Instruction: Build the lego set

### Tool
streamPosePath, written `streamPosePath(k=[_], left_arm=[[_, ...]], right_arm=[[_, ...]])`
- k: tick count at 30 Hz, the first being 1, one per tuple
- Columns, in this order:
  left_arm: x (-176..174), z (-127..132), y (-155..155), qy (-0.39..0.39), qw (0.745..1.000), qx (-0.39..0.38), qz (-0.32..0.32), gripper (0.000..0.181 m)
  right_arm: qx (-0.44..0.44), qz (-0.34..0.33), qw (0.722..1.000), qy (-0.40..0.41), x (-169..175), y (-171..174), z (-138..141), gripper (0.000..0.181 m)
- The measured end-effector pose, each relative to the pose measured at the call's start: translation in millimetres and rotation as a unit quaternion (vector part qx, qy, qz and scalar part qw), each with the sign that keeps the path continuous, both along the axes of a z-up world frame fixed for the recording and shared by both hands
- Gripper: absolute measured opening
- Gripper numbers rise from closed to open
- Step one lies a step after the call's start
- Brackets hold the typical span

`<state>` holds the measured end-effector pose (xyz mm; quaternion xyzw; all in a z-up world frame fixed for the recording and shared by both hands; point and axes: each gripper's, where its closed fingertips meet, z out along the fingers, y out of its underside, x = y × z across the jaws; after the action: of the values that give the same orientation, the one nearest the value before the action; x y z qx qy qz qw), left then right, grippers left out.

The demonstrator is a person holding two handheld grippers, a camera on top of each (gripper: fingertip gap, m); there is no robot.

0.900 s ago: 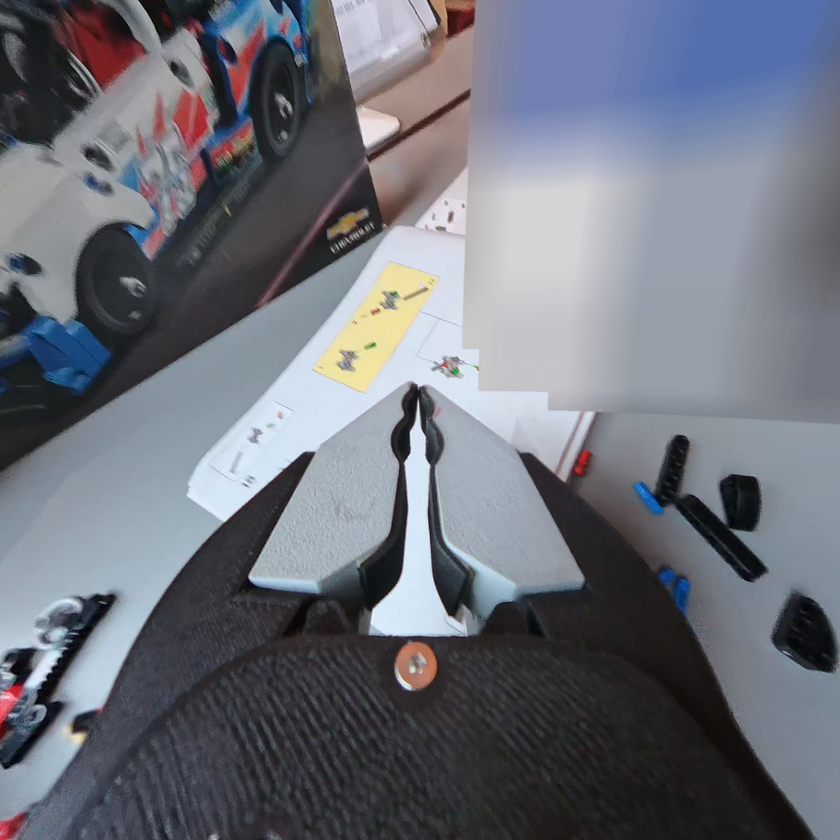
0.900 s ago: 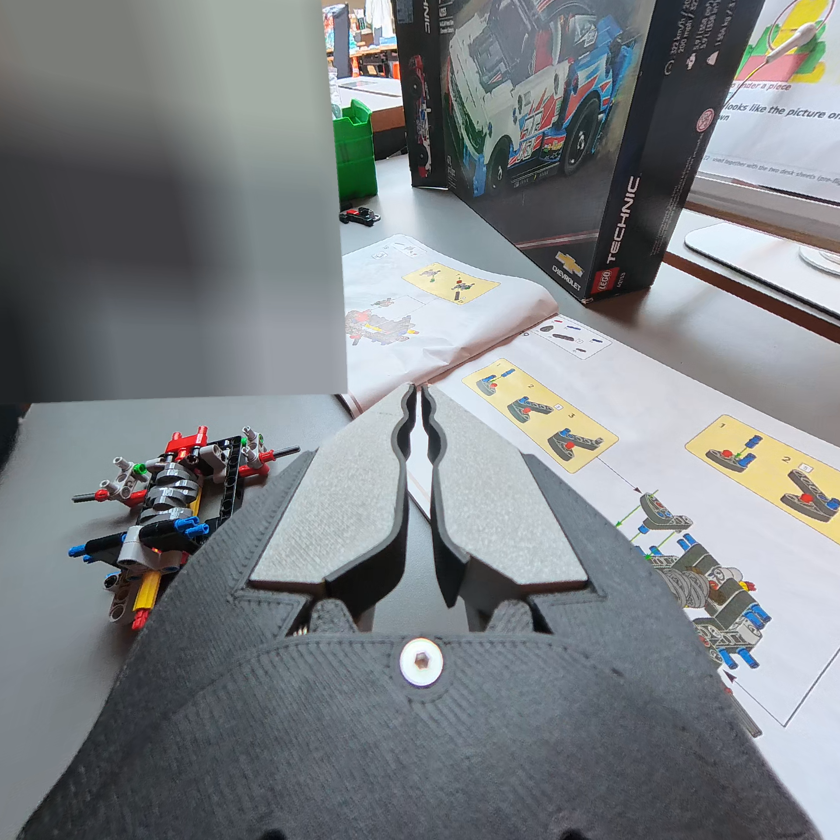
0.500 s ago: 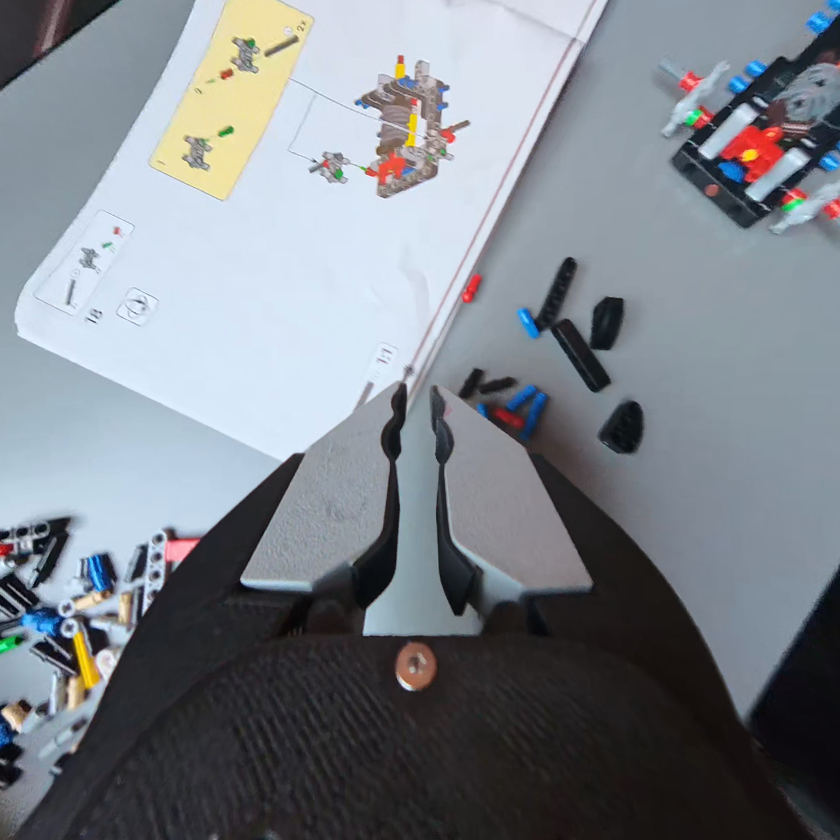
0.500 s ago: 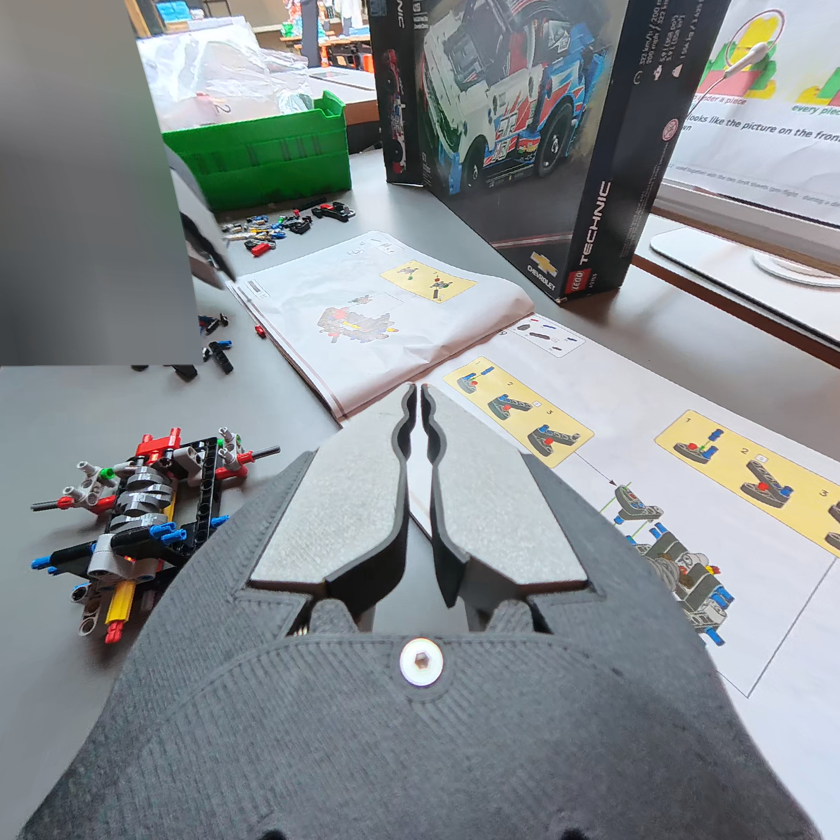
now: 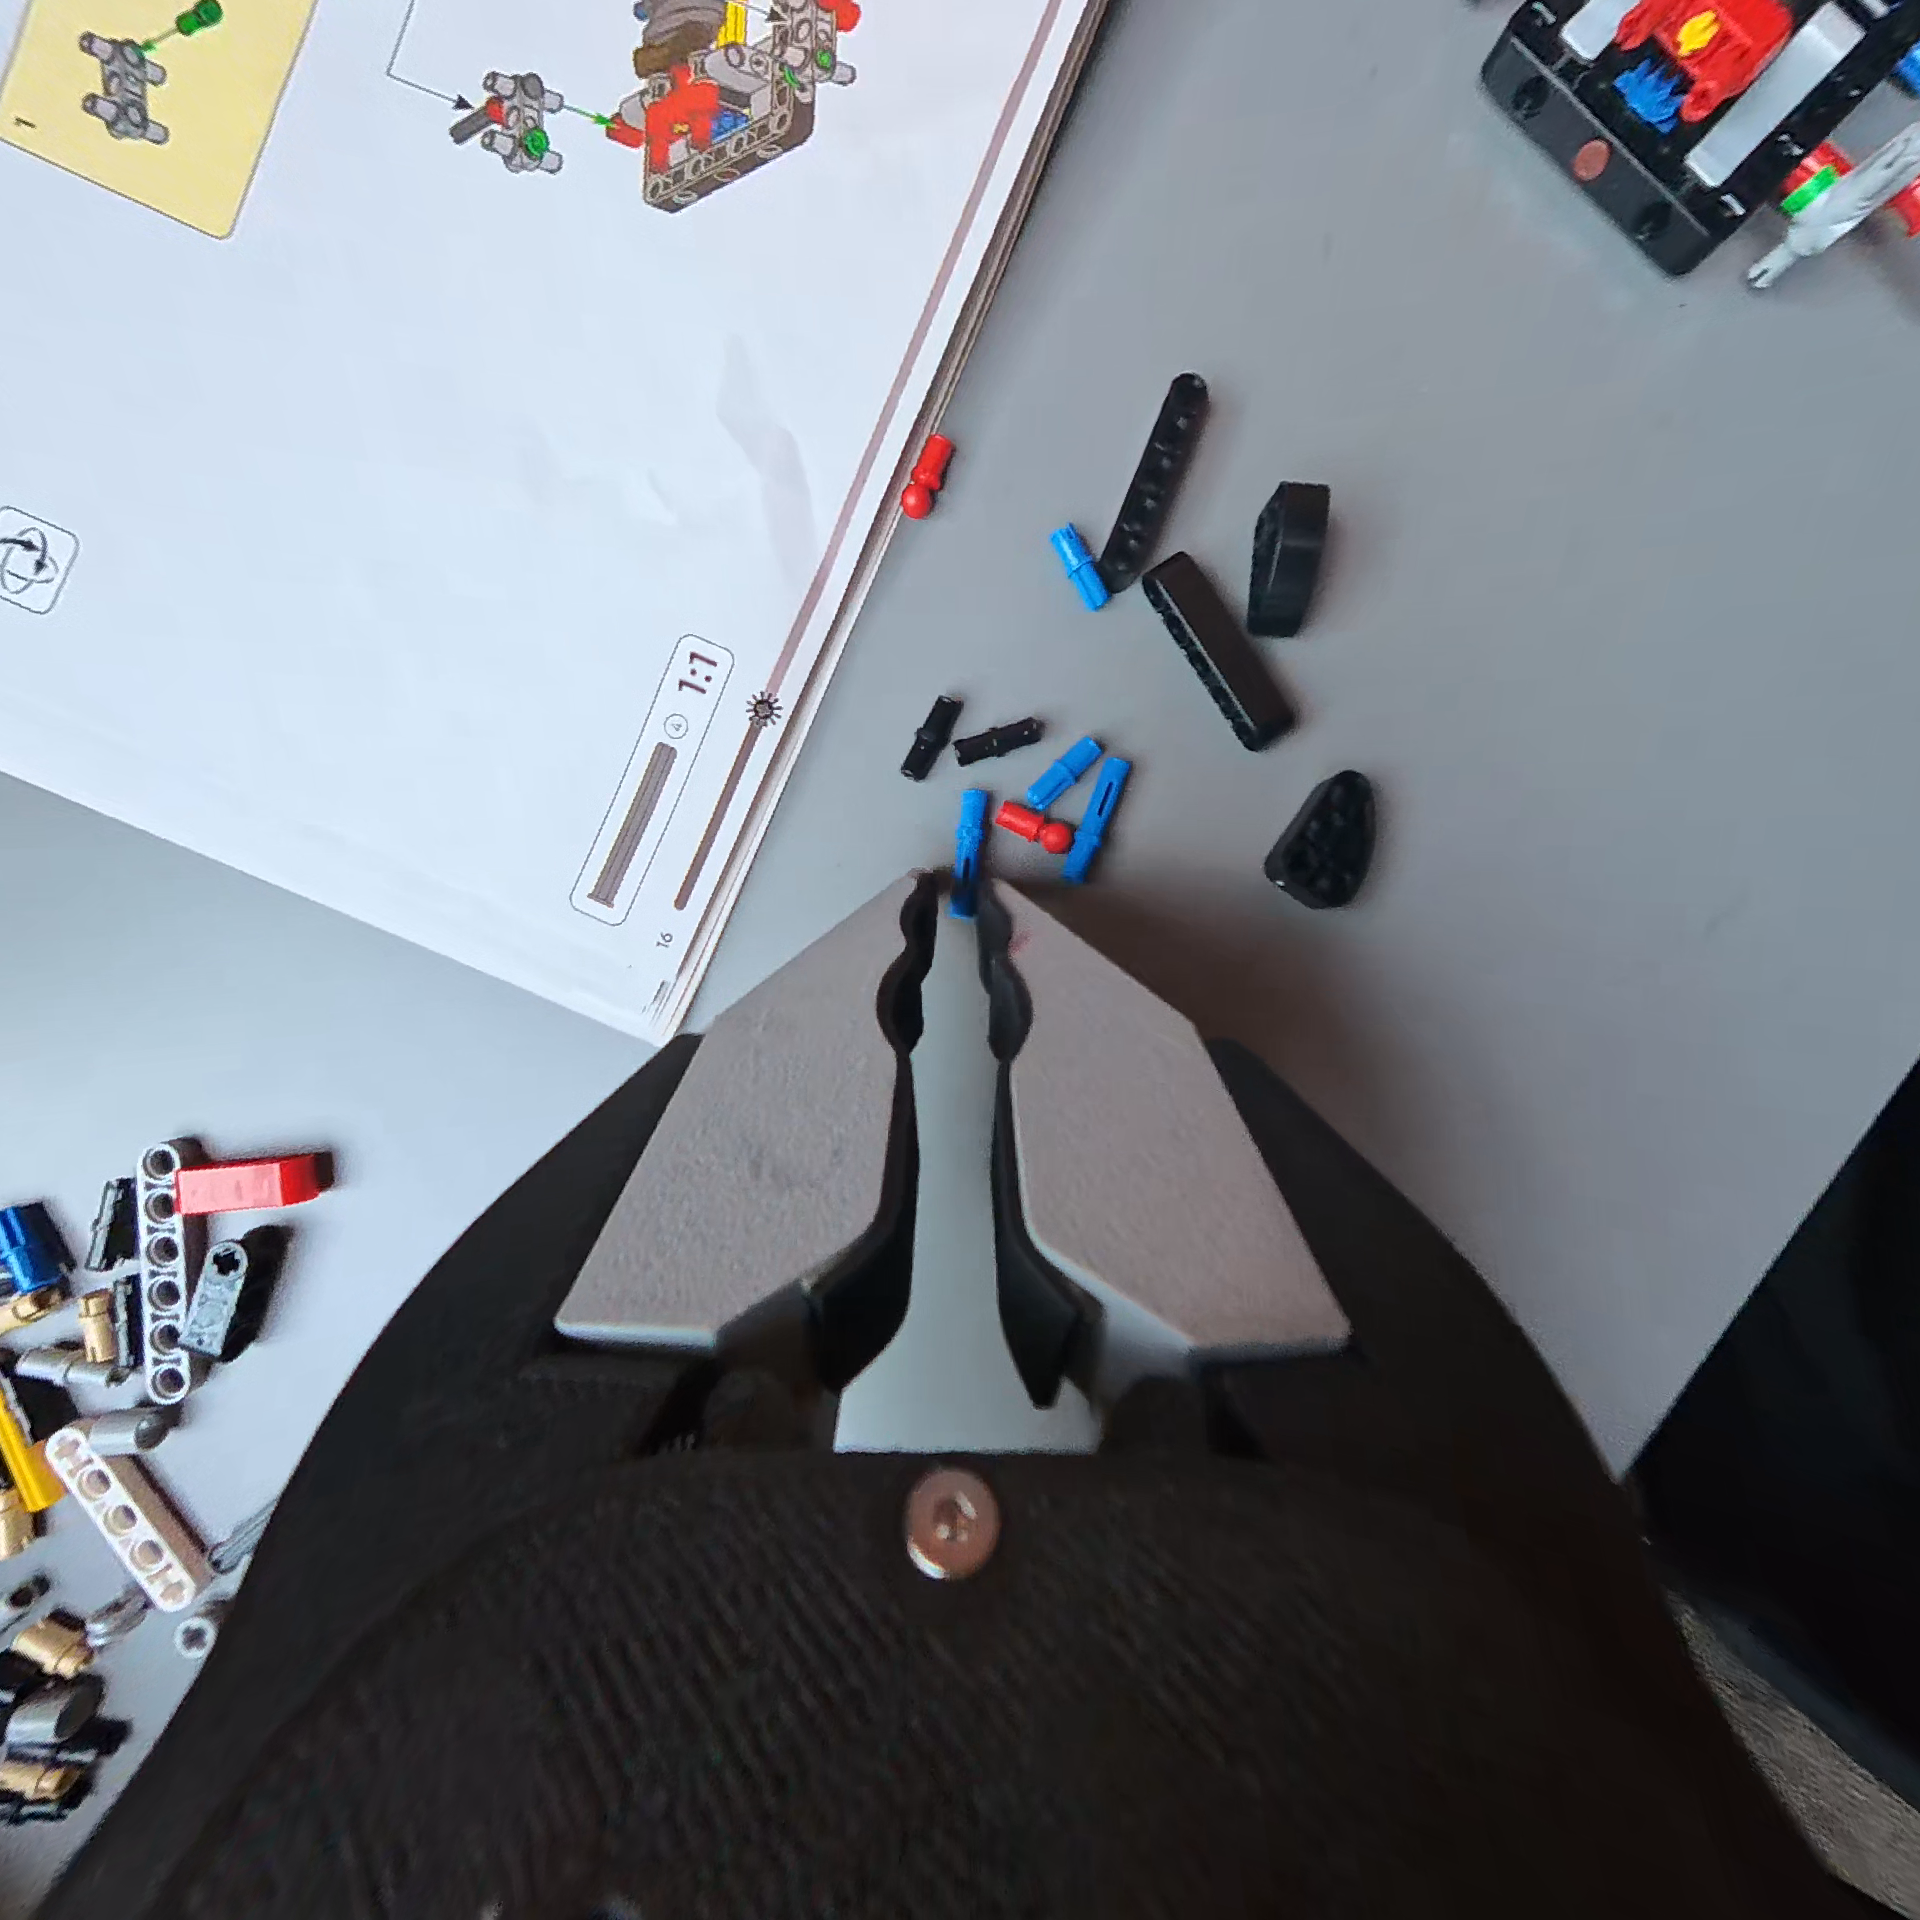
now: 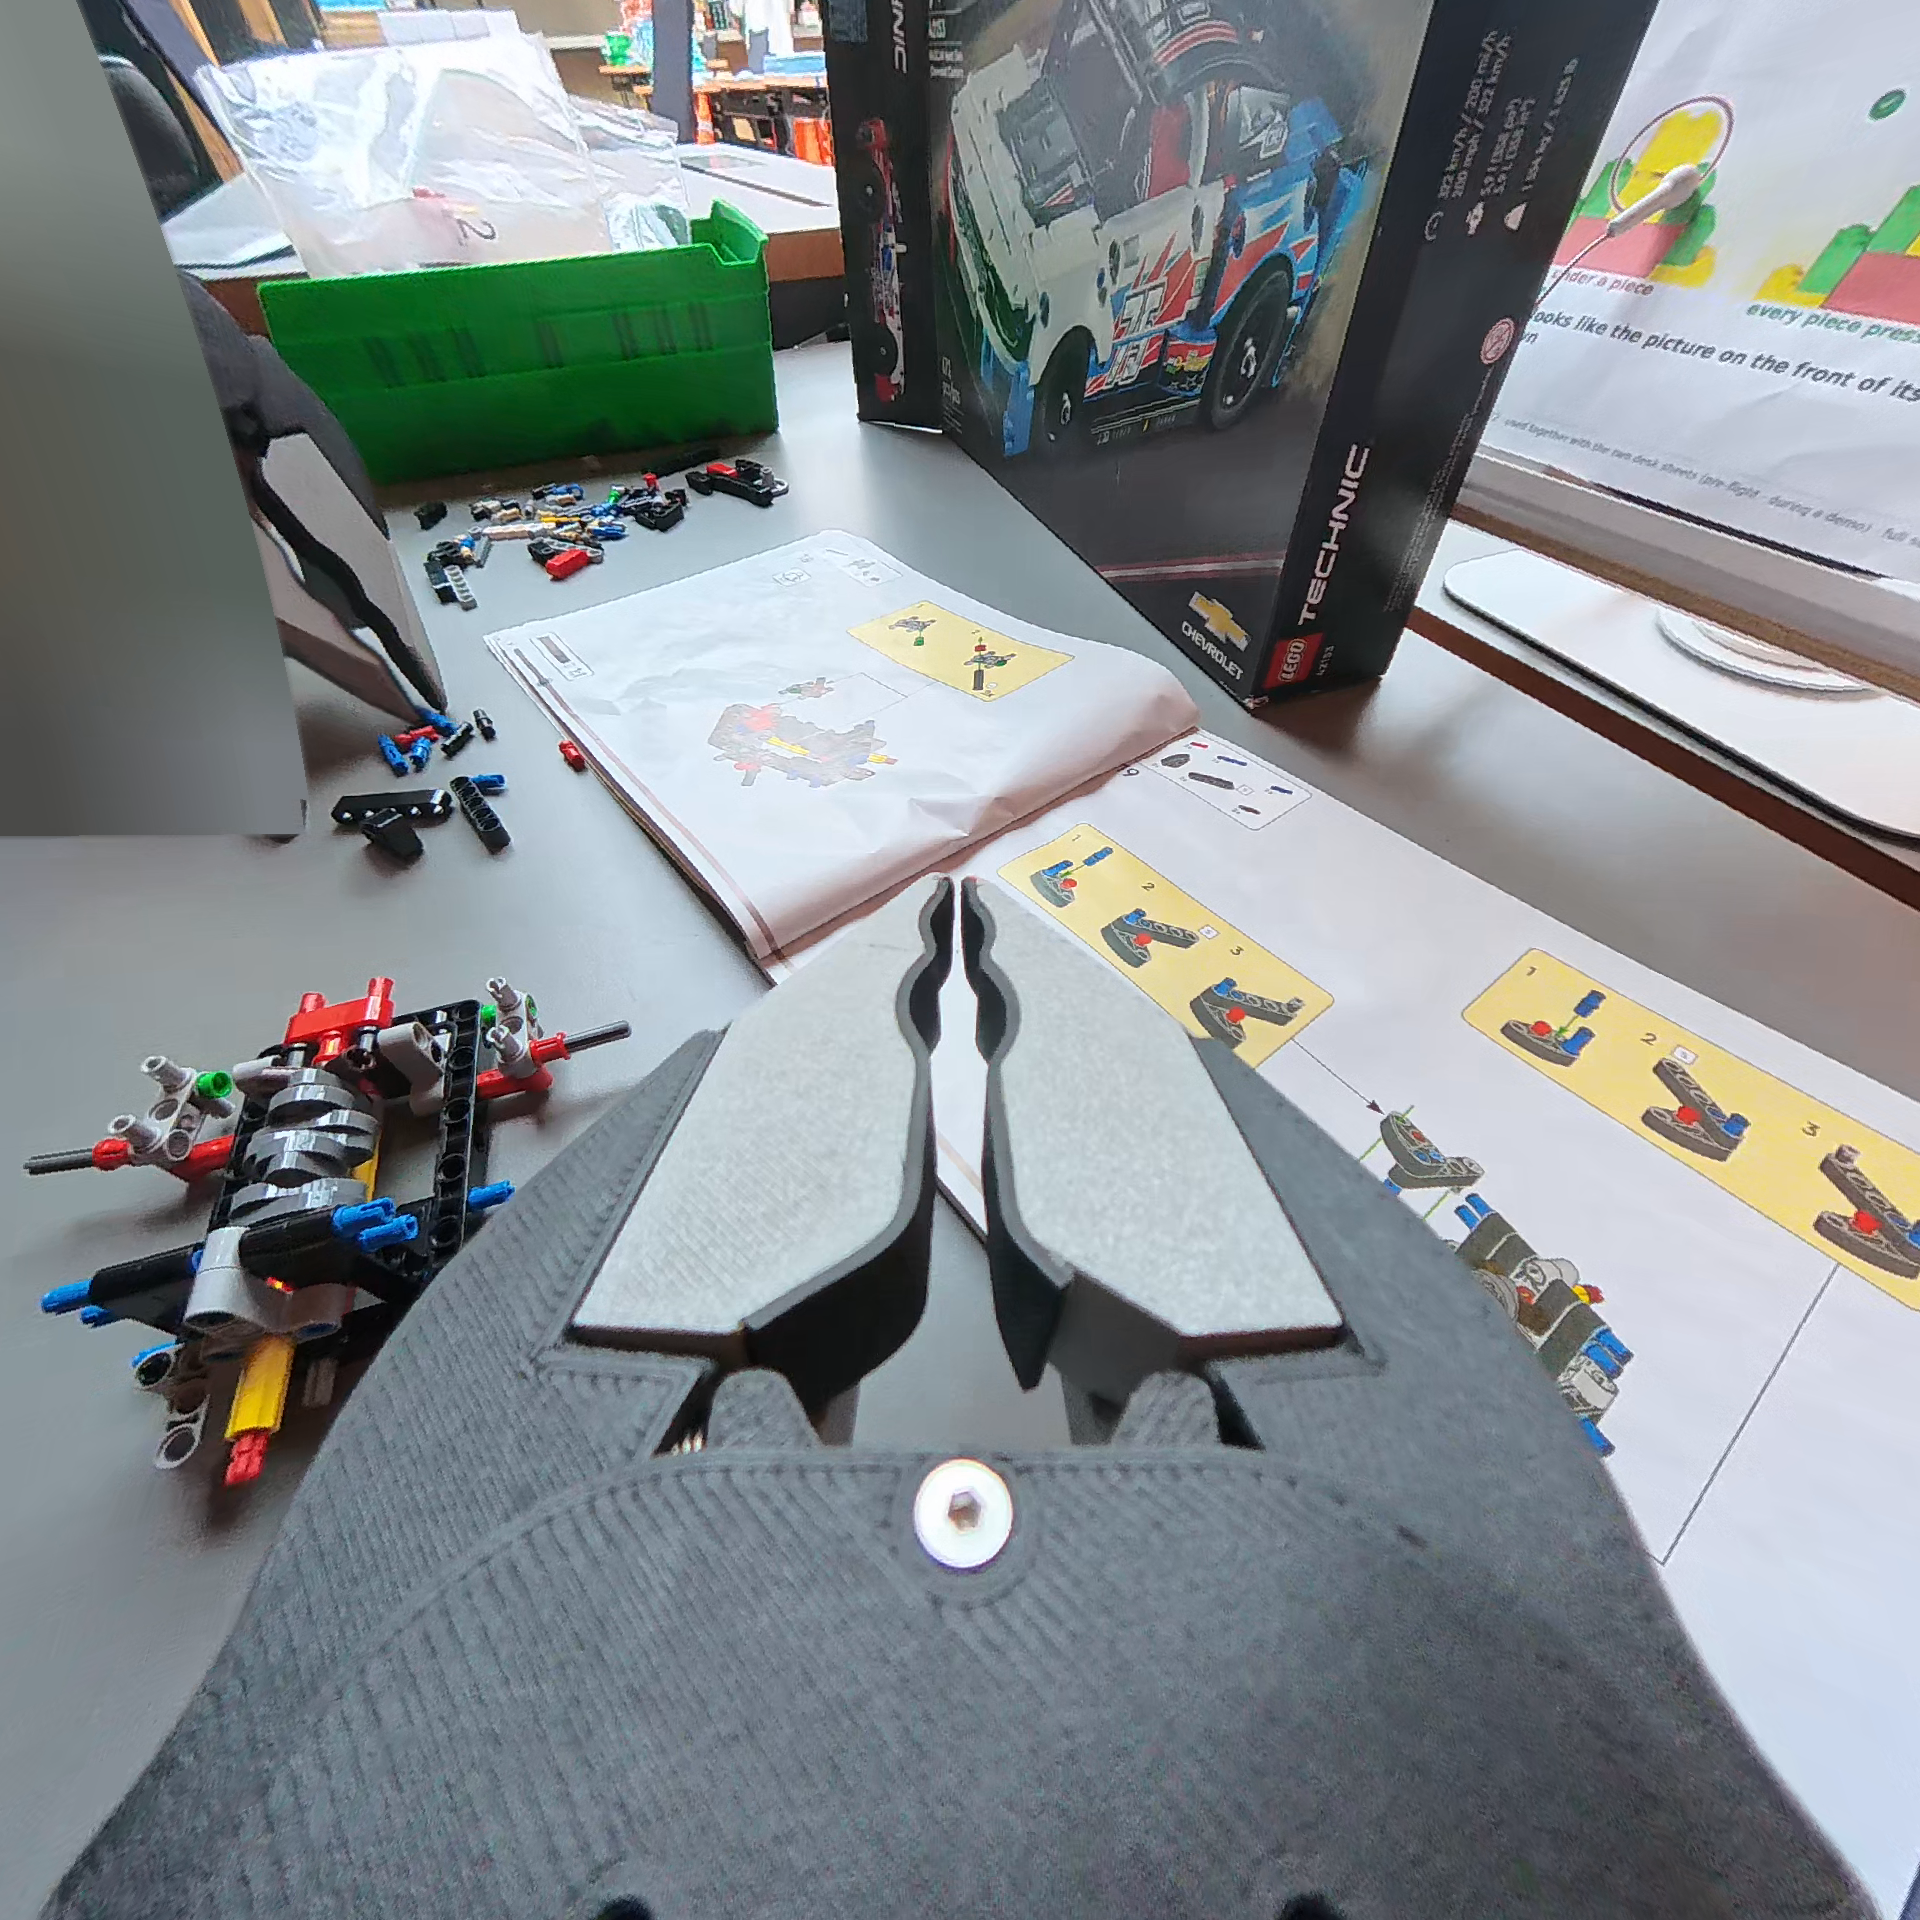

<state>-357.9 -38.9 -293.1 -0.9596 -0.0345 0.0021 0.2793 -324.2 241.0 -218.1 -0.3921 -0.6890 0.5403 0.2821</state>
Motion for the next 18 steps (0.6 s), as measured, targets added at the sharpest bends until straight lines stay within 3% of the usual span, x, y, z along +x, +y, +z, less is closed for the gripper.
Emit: streamPosePath(k=[6, 18], left_arm=[[-6.1, 0.3, -2.3, 0.027, 1.000, -0.004, 0.004, 0.002], [24.7, 28.4, 13.9, 0.003, 0.998, 0.047, -0.041, 0.002]], right_arm=[[0.014, 0.016, 1.000, 0.002, 3.1, -15.1, 2.6, 0.002], [0.035, 0.174, 0.984, 0.018, 35.2, -131.3, 33.7, 0.008]])
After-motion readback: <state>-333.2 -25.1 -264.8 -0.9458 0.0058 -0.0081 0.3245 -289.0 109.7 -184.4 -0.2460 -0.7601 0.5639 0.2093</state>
